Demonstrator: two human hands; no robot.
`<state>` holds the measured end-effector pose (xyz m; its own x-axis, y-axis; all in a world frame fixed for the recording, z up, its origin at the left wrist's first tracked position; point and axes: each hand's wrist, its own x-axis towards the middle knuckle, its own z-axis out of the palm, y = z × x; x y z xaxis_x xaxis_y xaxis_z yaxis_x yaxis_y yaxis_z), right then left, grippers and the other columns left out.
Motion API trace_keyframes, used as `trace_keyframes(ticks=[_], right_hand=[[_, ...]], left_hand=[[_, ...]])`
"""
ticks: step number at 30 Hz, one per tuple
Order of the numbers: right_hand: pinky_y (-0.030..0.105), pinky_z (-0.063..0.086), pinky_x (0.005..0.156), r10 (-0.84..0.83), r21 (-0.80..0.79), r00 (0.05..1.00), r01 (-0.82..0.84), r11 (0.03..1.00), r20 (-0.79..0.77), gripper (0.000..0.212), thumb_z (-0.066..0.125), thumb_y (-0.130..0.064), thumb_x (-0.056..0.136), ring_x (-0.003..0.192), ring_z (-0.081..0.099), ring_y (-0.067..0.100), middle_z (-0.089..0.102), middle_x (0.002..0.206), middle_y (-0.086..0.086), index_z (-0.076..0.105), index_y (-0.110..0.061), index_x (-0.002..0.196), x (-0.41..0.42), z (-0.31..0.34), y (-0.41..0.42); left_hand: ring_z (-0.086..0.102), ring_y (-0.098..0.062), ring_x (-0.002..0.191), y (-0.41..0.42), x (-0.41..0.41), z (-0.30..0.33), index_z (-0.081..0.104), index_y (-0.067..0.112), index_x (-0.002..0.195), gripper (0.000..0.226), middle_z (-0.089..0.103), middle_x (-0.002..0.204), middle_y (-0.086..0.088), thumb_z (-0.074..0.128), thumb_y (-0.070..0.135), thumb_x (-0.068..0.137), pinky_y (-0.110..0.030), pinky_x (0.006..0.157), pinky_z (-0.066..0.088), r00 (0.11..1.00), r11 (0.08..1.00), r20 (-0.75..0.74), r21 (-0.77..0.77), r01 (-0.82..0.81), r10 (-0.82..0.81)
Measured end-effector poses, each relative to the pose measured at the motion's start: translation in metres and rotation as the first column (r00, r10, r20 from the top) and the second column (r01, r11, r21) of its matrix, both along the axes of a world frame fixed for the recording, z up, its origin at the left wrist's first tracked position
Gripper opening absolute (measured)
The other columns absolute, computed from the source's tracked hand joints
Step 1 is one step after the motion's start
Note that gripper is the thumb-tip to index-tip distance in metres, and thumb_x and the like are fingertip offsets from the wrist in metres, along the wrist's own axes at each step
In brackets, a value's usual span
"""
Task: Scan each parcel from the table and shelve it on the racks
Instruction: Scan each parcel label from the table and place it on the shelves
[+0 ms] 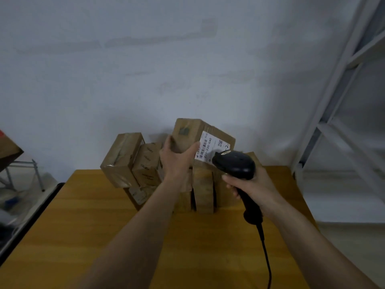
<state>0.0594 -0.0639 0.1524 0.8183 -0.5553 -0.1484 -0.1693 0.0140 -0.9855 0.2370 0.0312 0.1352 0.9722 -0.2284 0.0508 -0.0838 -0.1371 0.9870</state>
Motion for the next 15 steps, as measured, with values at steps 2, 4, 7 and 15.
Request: trace_keyframes(ticks=[2, 4, 7, 15], right_hand=[[0.026, 0.053, 0.057, 0.012, -0.068, 1.000, -0.011, 0.998, 0.021, 0.008, 0.075, -0.016, 0.081, 0.056, 0.062, 0.014, 0.070, 0.064, 0.002, 0.068, -0.015, 0.085, -0.009, 0.004, 0.000], [0.024, 0.052, 0.055, 0.045, -0.135, 0.998, -0.039, 0.990, 0.041, 0.007, 0.072, -0.014, 0.084, 0.053, 0.060, 0.012, 0.066, 0.059, -0.001, 0.067, -0.011, 0.087, -0.019, 0.007, -0.001], [0.018, 0.049, 0.050, 0.076, -0.222, 0.996, -0.062, 0.973, 0.054, 0.007, 0.068, -0.011, 0.087, 0.048, 0.056, 0.006, 0.061, 0.052, -0.007, 0.064, -0.011, 0.081, -0.033, 0.012, -0.003], [0.018, 0.045, 0.049, 0.051, -0.304, 0.998, -0.037, 0.952, 0.039, 0.009, 0.070, -0.011, 0.086, 0.047, 0.057, 0.004, 0.060, 0.051, -0.006, 0.065, -0.015, 0.080, -0.059, 0.016, -0.012]], left_hand=[[0.053, -0.013, 0.115, 0.000, 0.010, 0.019, 0.040, 0.020, 0.146, 0.096, 0.050, 0.135, 0.002, 0.086, 0.043, 0.065, -0.027, 0.092, 0.051, 0.994, 0.993, -0.014, 0.033, 0.110, -0.110], [0.059, -0.017, 0.113, 0.000, 0.018, 0.037, 0.041, 0.019, 0.146, 0.098, 0.054, 0.135, -0.001, 0.087, 0.045, 0.063, -0.038, 0.096, 0.053, 0.973, 0.970, -0.049, 0.082, 0.229, -0.226], [0.063, -0.013, 0.100, -0.004, 0.022, 0.057, 0.052, 0.022, 0.140, 0.090, 0.060, 0.125, -0.002, 0.088, 0.044, 0.061, -0.030, 0.079, 0.057, 0.928, 0.915, -0.058, 0.154, 0.374, -0.369], [0.068, -0.019, 0.098, -0.022, 0.011, 0.073, 0.059, 0.021, 0.133, 0.078, 0.066, 0.116, -0.005, 0.089, 0.037, 0.062, -0.035, 0.086, 0.058, 0.891, 0.841, -0.067, 0.304, 0.447, -0.450]])
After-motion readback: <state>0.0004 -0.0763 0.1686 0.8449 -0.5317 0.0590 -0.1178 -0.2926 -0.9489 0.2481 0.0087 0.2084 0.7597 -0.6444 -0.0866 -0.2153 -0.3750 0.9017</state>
